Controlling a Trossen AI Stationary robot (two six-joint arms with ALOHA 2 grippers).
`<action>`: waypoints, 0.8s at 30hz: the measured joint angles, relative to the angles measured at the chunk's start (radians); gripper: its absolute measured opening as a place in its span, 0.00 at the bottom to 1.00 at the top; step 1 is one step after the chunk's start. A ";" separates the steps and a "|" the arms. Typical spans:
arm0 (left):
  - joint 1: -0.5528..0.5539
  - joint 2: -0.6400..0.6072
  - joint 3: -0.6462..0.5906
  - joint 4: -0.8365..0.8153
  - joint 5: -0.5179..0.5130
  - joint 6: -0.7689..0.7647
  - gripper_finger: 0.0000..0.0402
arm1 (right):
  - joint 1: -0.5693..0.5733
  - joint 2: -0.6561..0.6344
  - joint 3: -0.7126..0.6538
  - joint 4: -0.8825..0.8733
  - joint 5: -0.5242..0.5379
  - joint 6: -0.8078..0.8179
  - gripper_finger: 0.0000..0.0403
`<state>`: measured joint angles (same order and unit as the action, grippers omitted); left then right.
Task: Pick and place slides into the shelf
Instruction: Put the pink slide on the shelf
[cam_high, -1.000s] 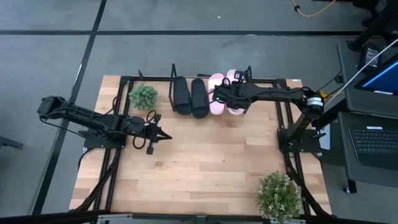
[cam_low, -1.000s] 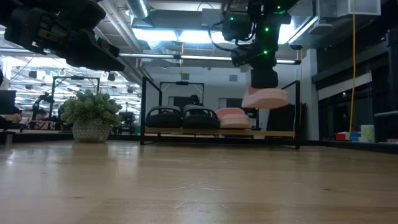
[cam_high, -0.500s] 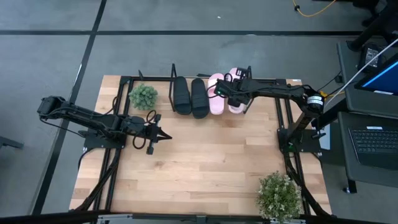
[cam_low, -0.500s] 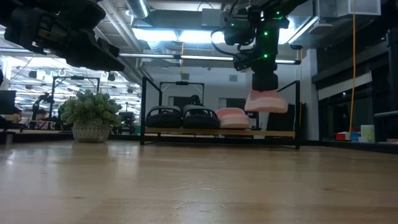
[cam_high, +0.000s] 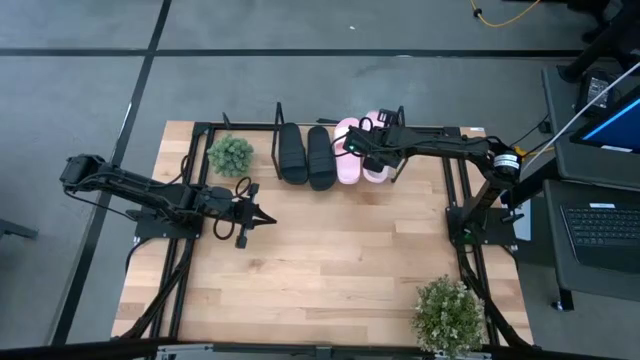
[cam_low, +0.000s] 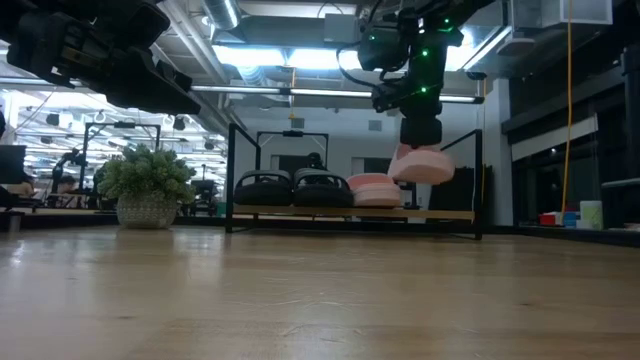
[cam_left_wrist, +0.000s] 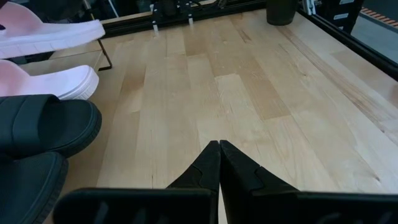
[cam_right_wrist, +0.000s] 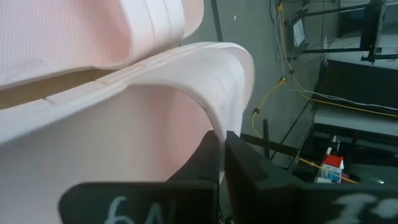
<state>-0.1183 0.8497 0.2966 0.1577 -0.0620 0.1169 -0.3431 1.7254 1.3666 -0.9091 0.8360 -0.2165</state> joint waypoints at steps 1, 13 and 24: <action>0.000 0.000 0.000 0.000 0.000 0.000 0.00 | 0.000 0.000 0.000 0.000 0.000 0.001 0.02; 0.000 0.000 0.000 0.000 0.000 -0.004 0.00 | 0.000 0.001 0.000 -0.011 0.000 0.001 0.02; 0.000 0.000 0.000 0.000 0.000 -0.010 0.00 | 0.000 0.001 0.000 -0.042 -0.001 0.030 0.02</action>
<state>-0.1184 0.8497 0.2966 0.1577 -0.0620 0.1070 -0.3431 1.7264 1.3666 -0.9508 0.8345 -0.1869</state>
